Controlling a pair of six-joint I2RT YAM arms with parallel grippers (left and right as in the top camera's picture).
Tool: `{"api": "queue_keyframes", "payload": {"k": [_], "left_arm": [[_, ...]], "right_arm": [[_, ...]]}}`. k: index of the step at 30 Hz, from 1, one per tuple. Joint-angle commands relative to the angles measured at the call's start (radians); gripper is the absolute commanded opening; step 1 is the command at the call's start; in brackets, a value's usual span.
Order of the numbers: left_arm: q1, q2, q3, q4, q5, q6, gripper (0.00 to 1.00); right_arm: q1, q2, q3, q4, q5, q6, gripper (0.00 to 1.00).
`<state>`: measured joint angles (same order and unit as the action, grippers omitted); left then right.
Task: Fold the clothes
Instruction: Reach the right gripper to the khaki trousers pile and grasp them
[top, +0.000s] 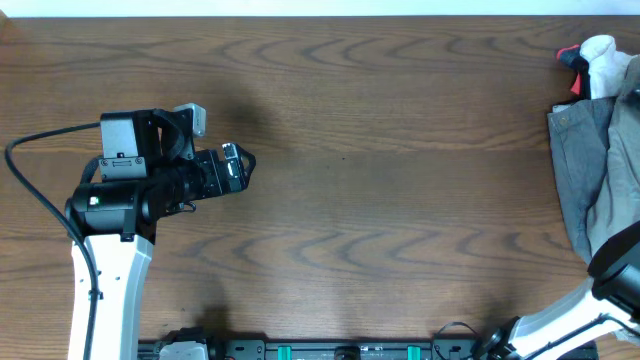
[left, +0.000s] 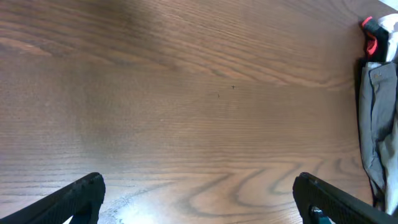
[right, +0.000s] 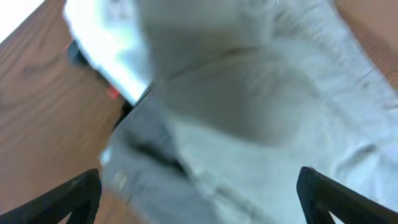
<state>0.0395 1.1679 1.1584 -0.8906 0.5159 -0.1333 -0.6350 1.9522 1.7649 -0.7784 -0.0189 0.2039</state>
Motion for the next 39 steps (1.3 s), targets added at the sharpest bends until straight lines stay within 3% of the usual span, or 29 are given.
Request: {"api": "queue_keyframes", "payload": {"k": [1,9,10,11,14,16,23,27,32,39], "left_arm": [[0.007,0.001,0.019,-0.003,-0.013,0.01,0.98],[0.007,0.001,0.019,-0.003,-0.013,0.01,0.98],[0.007,0.001,0.019,-0.003,-0.013,0.01,0.98],[0.007,0.001,0.019,-0.003,-0.013,0.01,0.98],[0.007,0.001,0.019,-0.003,-0.013,0.01,0.98],[0.007,0.001,0.019,-0.003,-0.012,0.01,0.98],[0.007,0.001,0.019,-0.003,-0.012,0.01,0.98],[0.007,0.0,0.019,0.001,-0.012,0.01,0.98],[0.011,-0.019,0.042,0.008,-0.013,0.01,0.98],[0.011,-0.082,0.177,0.009,-0.013,0.056,0.98]], "right_arm": [[-0.053,0.05,0.022,0.04,-0.013,-0.003,0.97],[-0.107,0.179,0.022,0.104,-0.09,-0.003,0.91],[-0.107,0.188,0.022,0.113,-0.09,-0.003,0.87],[-0.107,0.191,0.022,0.117,-0.092,-0.003,0.75],[-0.101,0.186,0.023,0.141,-0.126,-0.003,0.24],[-0.101,0.171,0.033,0.14,-0.173,-0.003,0.01],[-0.071,-0.035,0.061,0.136,-0.433,-0.002,0.01],[0.011,-0.206,0.061,0.123,-0.457,-0.003,0.01],[0.183,-0.333,0.061,0.076,-0.457,-0.002,0.01],[0.491,-0.319,0.059,-0.004,-0.421,0.001,0.01]]}}
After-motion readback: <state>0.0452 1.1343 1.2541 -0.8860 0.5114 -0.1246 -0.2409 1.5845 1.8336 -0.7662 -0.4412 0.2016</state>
